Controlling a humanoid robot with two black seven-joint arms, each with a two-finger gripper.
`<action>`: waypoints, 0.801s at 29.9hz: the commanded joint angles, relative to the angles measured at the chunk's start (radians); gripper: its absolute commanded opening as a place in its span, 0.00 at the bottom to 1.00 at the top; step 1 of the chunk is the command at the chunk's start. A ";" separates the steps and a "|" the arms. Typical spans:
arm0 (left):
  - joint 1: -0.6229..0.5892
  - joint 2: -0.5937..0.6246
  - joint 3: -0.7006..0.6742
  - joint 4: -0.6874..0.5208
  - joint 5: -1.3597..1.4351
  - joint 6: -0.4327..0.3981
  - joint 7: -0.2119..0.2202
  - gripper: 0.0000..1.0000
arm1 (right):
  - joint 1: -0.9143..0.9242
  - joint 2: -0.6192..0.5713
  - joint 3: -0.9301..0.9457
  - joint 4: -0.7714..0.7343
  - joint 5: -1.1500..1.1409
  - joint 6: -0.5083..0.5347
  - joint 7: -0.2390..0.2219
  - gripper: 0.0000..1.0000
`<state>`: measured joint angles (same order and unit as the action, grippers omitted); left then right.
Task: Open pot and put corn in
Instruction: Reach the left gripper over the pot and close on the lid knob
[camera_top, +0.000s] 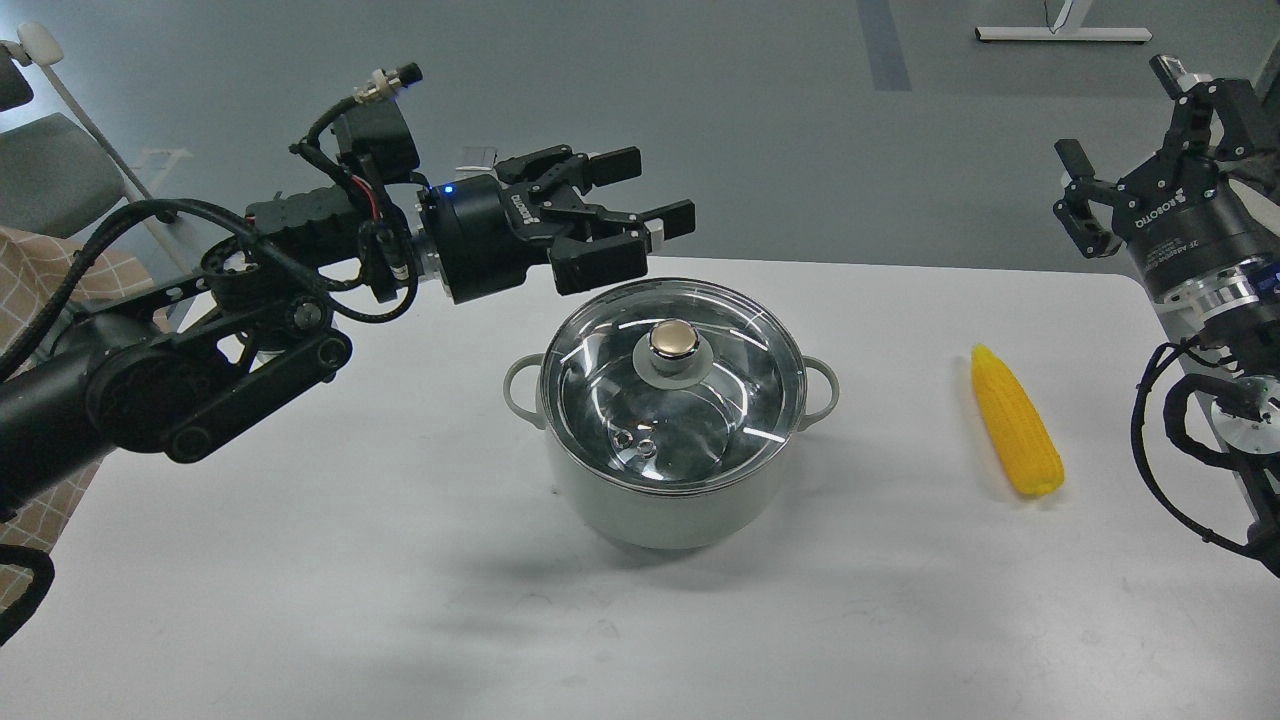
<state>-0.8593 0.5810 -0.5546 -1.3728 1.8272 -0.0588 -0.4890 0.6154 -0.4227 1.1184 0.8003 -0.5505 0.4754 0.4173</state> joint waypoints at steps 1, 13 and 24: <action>-0.010 -0.006 0.007 0.000 0.153 0.001 0.000 0.98 | -0.002 -0.001 0.000 0.002 0.000 0.000 0.001 1.00; -0.014 -0.079 0.087 0.040 0.354 -0.003 0.000 0.98 | -0.022 0.001 0.001 0.004 0.000 0.000 0.003 1.00; -0.004 -0.150 0.114 0.136 0.354 -0.001 0.000 0.98 | -0.028 0.001 0.001 0.004 0.000 -0.001 0.003 1.00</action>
<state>-0.8678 0.4342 -0.4408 -1.2397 2.1818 -0.0605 -0.4886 0.5891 -0.4218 1.1199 0.8040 -0.5507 0.4738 0.4205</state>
